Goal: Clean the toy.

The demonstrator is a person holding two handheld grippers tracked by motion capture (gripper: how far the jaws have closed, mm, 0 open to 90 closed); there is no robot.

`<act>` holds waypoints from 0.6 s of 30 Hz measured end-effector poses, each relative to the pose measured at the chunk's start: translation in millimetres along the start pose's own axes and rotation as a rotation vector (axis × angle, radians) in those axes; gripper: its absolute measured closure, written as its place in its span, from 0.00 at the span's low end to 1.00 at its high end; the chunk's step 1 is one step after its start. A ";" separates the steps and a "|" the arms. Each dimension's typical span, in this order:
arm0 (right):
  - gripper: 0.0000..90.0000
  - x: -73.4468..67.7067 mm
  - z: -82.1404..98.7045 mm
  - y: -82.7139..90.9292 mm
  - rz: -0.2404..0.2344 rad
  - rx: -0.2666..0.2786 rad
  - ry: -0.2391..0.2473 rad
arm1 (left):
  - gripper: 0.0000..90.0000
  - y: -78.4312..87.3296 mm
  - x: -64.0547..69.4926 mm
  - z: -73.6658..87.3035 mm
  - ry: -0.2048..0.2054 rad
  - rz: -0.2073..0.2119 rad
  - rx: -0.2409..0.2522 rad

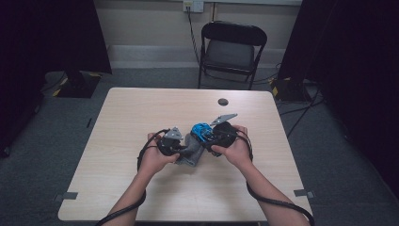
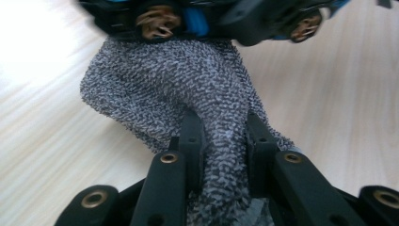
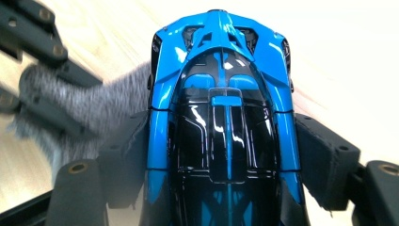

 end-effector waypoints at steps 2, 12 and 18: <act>0.29 -0.4 -0.8 -2.1 -0.001 0.002 0.000 | 0.82 -5.5 6.2 -1.6 0.000 0.020 0.007; 0.29 0.1 -3.4 -12.8 0.005 -0.008 -0.019 | 0.82 -23.8 30.5 -3.7 -0.020 0.104 0.016; 0.29 3.7 -6.9 -13.7 0.003 0.001 -0.037 | 0.82 -26.0 43.5 -4.3 -0.045 0.160 0.011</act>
Point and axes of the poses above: each handheld gripper's, and its own axes: y roughly backward along the jaws, z roughly out of its underside, x roughly to its right, the point moved 7 cm from there along -y, roughly forward along the jaws, and after that the axes turned 9 degrees about -y, right-handed, at the moved point
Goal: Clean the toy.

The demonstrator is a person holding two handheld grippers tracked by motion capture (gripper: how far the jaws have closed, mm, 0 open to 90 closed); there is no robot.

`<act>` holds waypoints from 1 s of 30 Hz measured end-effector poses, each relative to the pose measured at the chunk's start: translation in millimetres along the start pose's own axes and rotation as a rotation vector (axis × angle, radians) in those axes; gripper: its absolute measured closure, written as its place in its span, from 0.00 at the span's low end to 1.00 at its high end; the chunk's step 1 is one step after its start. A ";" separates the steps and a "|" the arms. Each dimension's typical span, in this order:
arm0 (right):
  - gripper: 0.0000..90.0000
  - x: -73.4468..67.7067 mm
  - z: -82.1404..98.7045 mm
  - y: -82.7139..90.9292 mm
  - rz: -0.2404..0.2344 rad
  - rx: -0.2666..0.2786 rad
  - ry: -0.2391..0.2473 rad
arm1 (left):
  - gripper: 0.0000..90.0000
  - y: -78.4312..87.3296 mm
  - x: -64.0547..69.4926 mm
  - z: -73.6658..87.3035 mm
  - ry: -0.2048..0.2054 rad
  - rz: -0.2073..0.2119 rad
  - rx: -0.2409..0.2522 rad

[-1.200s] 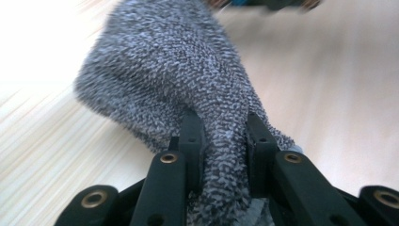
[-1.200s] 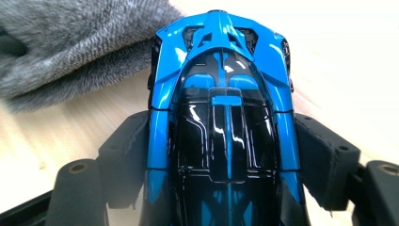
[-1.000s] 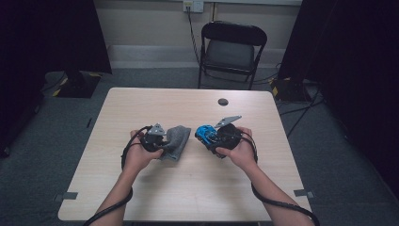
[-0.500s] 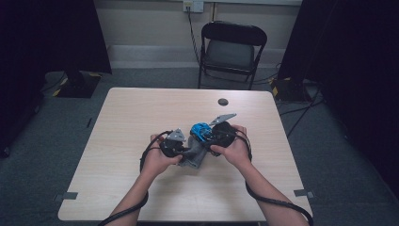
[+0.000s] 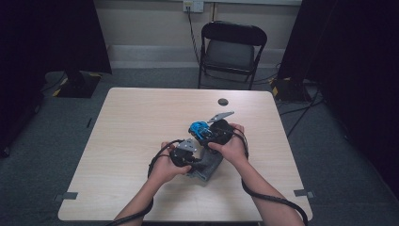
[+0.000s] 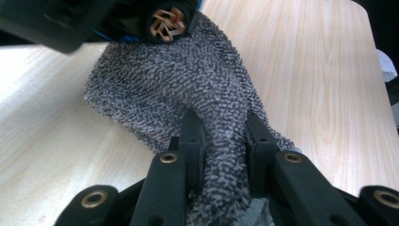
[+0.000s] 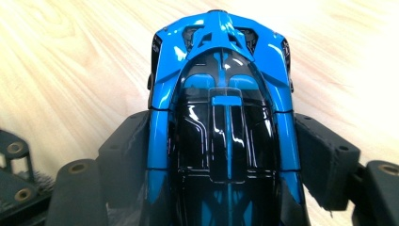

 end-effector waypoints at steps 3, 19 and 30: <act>0.29 2.3 -1.1 1.3 0.001 0.000 -0.002 | 0.82 5.3 -2.1 4.5 -0.005 -0.005 -0.024; 0.29 -2.6 2.8 12.9 -0.025 0.019 0.027 | 0.82 58.9 -67.4 18.6 0.119 -0.248 -0.026; 0.29 -6.2 10.3 8.2 -0.020 0.010 0.035 | 0.82 57.2 -70.1 10.8 0.105 -0.270 -0.006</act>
Point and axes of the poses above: each handheld gripper's, and its own axes: y roughly backward along the jaws, z roughly out of its underside, x roughly to its right, the point moved 7 cm from there along -y, roughly forward along the jaws, and after that the axes turned 9 degrees about -y, right-handed, at the moved point
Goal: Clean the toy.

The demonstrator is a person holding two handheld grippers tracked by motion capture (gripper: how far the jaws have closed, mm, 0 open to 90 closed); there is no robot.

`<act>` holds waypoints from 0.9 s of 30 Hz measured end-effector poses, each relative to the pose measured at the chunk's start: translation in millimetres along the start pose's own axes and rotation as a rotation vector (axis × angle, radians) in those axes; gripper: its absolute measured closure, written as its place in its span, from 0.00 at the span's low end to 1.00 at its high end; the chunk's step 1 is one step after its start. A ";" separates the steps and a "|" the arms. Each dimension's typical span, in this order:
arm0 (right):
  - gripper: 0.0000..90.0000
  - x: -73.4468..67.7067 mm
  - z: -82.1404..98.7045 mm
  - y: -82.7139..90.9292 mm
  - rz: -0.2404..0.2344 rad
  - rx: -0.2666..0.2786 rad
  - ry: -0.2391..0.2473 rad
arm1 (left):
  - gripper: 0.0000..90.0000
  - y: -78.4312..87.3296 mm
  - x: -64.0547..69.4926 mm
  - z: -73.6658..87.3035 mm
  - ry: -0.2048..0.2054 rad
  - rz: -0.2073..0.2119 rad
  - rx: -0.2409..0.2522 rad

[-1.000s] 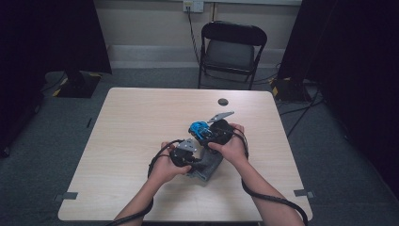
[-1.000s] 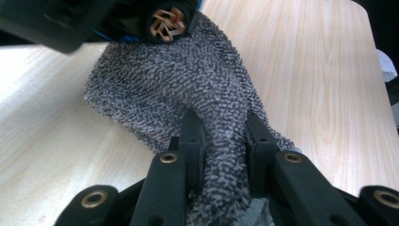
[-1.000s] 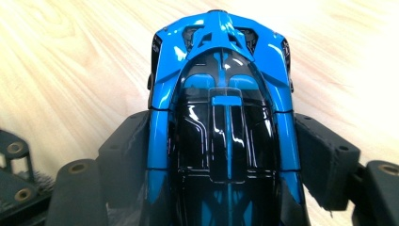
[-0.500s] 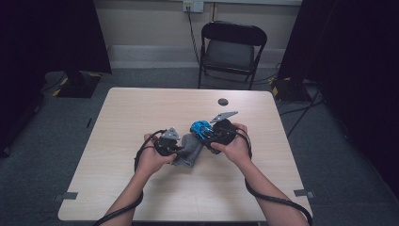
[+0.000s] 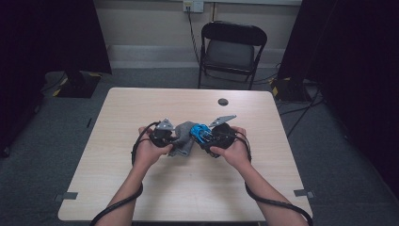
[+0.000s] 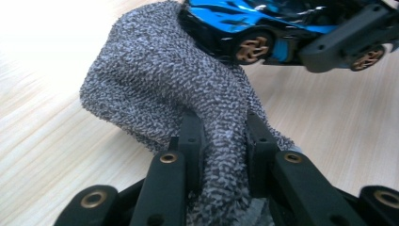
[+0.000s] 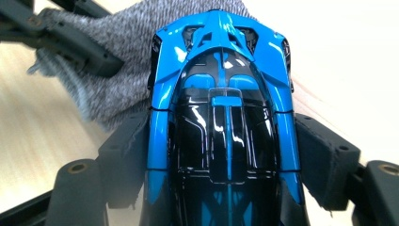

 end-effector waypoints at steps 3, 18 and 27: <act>0.29 1.2 1.0 -1.7 0.001 -0.007 -0.005 | 0.82 -3.2 5.0 0.9 0.005 0.019 0.005; 0.29 1.2 -9.6 -7.1 0.009 0.009 -0.030 | 0.82 -21.1 46.2 -6.0 -0.082 0.114 0.005; 0.29 -0.3 -14.4 -11.7 0.004 0.015 -0.038 | 0.82 -29.4 67.1 -6.1 -0.110 0.169 0.017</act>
Point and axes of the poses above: each handheld gripper's, and its own axes: y roughly backward along the jaws, z roughly out of its underside, x roughly to its right, the point moved 7 cm from there along -y, roughly forward along the jaws, and after that the axes turned 9 degrees about -y, right-handed, at the moved point
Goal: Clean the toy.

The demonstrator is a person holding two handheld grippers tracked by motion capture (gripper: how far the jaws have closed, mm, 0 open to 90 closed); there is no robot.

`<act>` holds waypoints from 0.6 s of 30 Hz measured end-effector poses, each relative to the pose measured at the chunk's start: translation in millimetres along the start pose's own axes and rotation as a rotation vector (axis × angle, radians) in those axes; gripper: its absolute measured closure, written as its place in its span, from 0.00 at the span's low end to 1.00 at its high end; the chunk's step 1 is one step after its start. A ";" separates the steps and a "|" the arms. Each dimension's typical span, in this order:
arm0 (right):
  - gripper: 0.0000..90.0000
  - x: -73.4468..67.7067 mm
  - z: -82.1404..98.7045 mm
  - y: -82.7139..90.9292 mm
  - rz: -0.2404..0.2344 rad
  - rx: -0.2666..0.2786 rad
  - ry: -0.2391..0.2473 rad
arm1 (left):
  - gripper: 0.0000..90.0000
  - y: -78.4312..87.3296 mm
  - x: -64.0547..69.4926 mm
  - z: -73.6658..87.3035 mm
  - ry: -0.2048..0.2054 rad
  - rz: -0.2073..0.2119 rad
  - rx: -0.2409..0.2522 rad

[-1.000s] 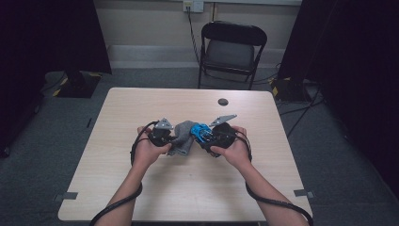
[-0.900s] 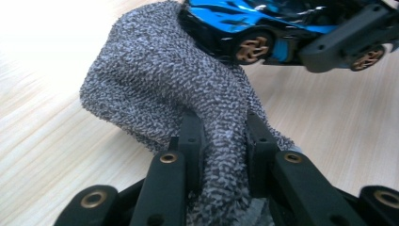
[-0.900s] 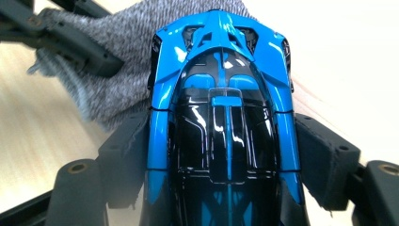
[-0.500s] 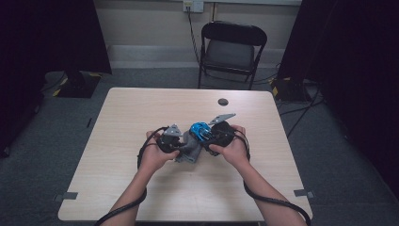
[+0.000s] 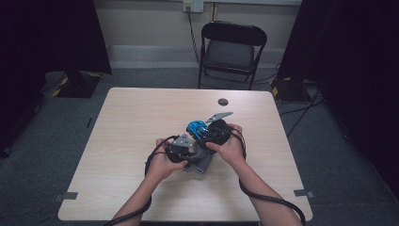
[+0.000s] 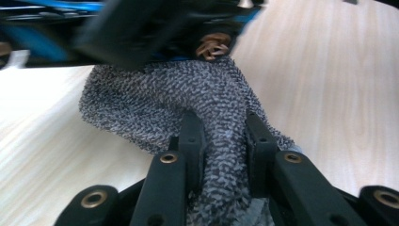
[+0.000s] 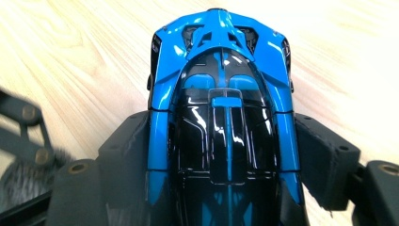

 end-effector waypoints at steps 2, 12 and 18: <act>0.29 0.1 -2.5 -0.4 0.004 0.003 -0.004 | 0.82 -2.9 4.9 -1.5 -0.006 0.019 0.001; 0.29 4.7 -8.5 5.8 -0.006 0.023 -0.015 | 0.81 1.9 3.3 9.7 0.000 0.029 -0.013; 0.29 2.5 -3.5 14.0 -0.015 0.025 -0.002 | 0.81 32.7 -32.4 24.8 0.061 -0.104 -0.048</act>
Point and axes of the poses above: each handheld gripper's, and its own axes: y roughly backward along the jaws, z roughly out of its underside, x roughly to its right, the point moved 7 cm from there along -y, roughly forward along the jaws, and after that the axes turned 9 degrees about -y, right-handed, at the moved point
